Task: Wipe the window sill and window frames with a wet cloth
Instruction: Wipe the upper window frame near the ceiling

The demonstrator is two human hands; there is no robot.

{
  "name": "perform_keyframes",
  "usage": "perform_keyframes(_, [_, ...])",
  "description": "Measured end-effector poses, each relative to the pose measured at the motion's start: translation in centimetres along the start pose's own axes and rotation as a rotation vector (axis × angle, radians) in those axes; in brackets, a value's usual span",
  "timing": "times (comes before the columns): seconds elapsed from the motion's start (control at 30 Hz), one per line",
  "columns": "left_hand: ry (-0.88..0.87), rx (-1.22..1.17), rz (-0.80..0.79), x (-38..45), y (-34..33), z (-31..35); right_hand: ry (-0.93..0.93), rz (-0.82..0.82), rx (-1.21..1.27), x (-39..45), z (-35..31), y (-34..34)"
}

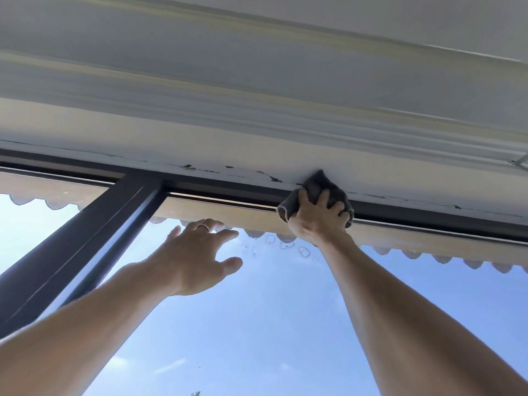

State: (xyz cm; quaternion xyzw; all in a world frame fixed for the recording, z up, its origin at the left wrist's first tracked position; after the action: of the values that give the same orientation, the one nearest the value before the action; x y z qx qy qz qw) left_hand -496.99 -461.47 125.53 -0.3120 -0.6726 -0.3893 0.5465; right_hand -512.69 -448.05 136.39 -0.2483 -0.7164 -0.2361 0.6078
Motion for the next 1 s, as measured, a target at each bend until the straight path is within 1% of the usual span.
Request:
perform_keyframes(0.03, [0.000, -0.003, 0.002, 0.0, -0.1, -0.1, 0.085, 0.005, -0.008, -0.4, -1.3, 0.0])
perform_keyframes(0.07, [-0.003, 0.002, 0.003, 0.0, -0.3, 0.0, 0.136, 0.014, -0.027, -0.5, -1.3, 0.0])
perform_keyframes(0.1, [-0.007, 0.009, 0.013, -0.1, -0.5, 0.1, 0.146, 0.021, -0.050, -0.5, -0.3, 0.1])
perform_keyframes(0.13, [-0.013, 0.017, 0.022, -0.2, -0.5, 0.1, 0.098, 0.027, -0.065, -0.3, 1.4, 0.1])
perform_keyframes(0.2, [-0.022, 0.024, 0.019, -0.3, -0.6, 0.0, -0.129, 0.058, -0.080, -0.3, 5.1, 0.4])
perform_keyframes(0.23, [-0.028, 0.029, 0.016, -0.3, -0.5, 0.0, -0.209, 0.079, -0.088, -0.6, 5.6, 0.5])
perform_keyframes(0.27, [-0.035, 0.037, 0.012, -0.2, -0.5, -0.1, -0.201, 0.098, -0.075, -0.8, 4.6, 0.6])
perform_keyframes(0.3, [-0.040, 0.040, 0.011, -0.1, -0.4, -0.1, -0.108, 0.102, -0.049, -0.9, 2.3, 0.6])
perform_keyframes(0.37, [-0.051, 0.049, 0.010, -0.2, -0.4, -0.2, 0.163, 0.079, 0.009, -1.8, -3.9, 0.0])
perform_keyframes(0.4, [-0.053, 0.054, 0.003, -0.3, -0.5, -0.1, 0.256, 0.063, 0.027, -2.5, -6.2, -0.3])
perform_keyframes(0.43, [-0.057, 0.069, -0.005, -0.4, -0.7, -0.1, 0.294, 0.058, 0.040, -2.7, -7.2, -0.3])
perform_keyframes(0.47, [-0.063, 0.102, -0.006, -0.6, -0.6, -0.1, 0.290, 0.068, 0.054, -2.6, -7.1, -0.2])
perform_keyframes(0.5, [-0.061, 0.145, -0.003, -0.9, -0.4, -0.5, 0.232, 0.071, 0.065, -2.3, -6.3, -0.1])
perform_keyframes(0.53, [-0.052, 0.185, 0.003, -1.1, -0.2, -1.0, 0.127, 0.076, 0.074, -1.9, -4.7, -0.1])
perform_keyframes(0.6, [-0.014, 0.244, 0.020, -1.4, 0.4, -2.7, -0.150, 0.087, 0.090, -1.5, -0.8, 0.0])
perform_keyframes(0.63, [0.007, 0.257, 0.027, -1.6, 0.7, -3.6, -0.246, 0.090, 0.083, -1.7, 0.0, 0.1])
perform_keyframes(0.67, [0.028, 0.264, 0.026, -1.8, 1.0, -4.5, -0.261, 0.106, 0.074, -1.8, -0.7, 0.3])
perform_keyframes(0.7, [0.044, 0.265, 0.019, -1.9, 1.2, -5.2, -0.204, 0.124, 0.072, -1.8, -2.7, 0.4])
perform_keyframes(0.8, [0.051, 0.248, 0.006, -2.0, 1.1, -6.0, 0.105, 0.097, 0.123, -2.3, -10.9, -0.2])
perform_keyframes(0.87, [0.029, 0.281, -0.005, -1.9, 1.0, -5.8, 0.180, 0.052, 0.140, -2.3, -12.2, -0.3])
perform_keyframes(0.93, [0.015, 0.309, -0.015, -2.2, 1.3, -6.2, 0.141, 0.058, 0.110, -1.9, -10.1, -0.3])
perform_keyframes(1.0, [-0.005, 0.304, -0.039, -2.3, 1.6, -6.5, -0.060, 0.090, 0.094, -1.4, -5.8, -0.4])
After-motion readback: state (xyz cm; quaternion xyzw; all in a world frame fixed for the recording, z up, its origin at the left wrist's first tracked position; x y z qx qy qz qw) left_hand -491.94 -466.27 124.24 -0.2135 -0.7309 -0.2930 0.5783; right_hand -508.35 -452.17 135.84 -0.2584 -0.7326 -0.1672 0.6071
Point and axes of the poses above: each hand's wrist, its own x-axis towards the middle knuckle, its own y-axis out of the back of the hand, z = x × y, the point moved 7 cm from there along x, towards the middle knuckle, and after that the axes turned 5 degrees about -x, right-handed, at the moved point
